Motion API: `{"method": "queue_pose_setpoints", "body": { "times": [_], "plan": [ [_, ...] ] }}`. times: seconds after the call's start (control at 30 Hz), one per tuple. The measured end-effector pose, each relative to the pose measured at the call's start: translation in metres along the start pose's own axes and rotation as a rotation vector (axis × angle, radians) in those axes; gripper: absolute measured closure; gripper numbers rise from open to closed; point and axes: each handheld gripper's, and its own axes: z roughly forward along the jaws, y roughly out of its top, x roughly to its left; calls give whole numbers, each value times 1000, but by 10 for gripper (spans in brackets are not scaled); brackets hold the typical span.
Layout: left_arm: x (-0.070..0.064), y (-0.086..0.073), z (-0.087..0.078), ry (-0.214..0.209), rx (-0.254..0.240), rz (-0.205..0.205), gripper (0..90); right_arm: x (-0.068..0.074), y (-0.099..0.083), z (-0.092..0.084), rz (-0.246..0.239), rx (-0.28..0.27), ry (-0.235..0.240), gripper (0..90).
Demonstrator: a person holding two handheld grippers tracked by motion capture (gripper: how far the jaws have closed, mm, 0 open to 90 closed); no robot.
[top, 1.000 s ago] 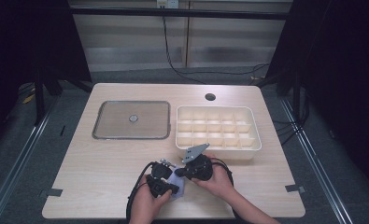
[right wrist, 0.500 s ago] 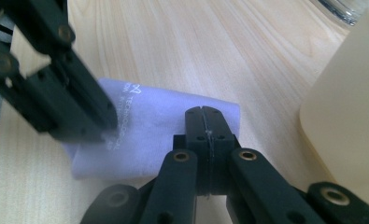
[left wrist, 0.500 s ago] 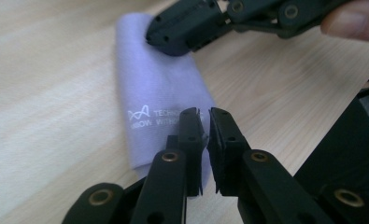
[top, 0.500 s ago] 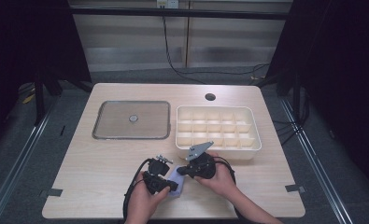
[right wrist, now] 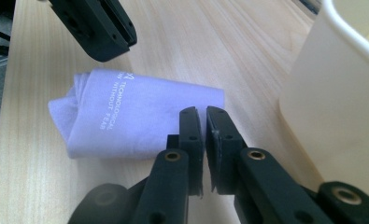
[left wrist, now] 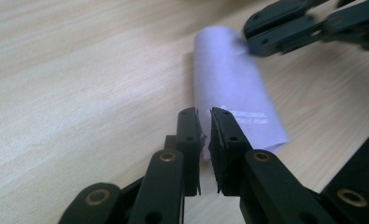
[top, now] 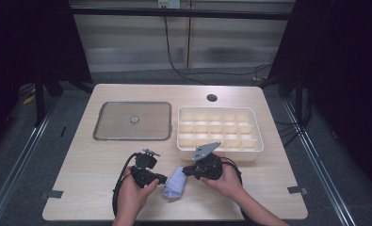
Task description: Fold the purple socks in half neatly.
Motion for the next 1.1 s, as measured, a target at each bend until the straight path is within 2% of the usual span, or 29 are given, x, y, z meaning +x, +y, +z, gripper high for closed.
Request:
{"method": "queue_pose_setpoints", "body": {
  "times": [0.13,0.33,0.73,0.9,1.1],
  "plan": [
    [0,-3,7,-7,17,-13,823,-1,-1,-4,1,-4,-3,823],
    [-5,-3,16,-25,43,9,823,-3,-6,-9,8,2,-15,800],
    [-18,0,31,-49,48,30,820,-11,-14,-24,31,18,-46,780],
    [-21,2,34,-42,50,42,817,-13,-13,-27,43,17,-47,771],
    [-16,-2,23,2,9,60,761,-12,-4,-33,75,26,-42,744]
  ]
}}
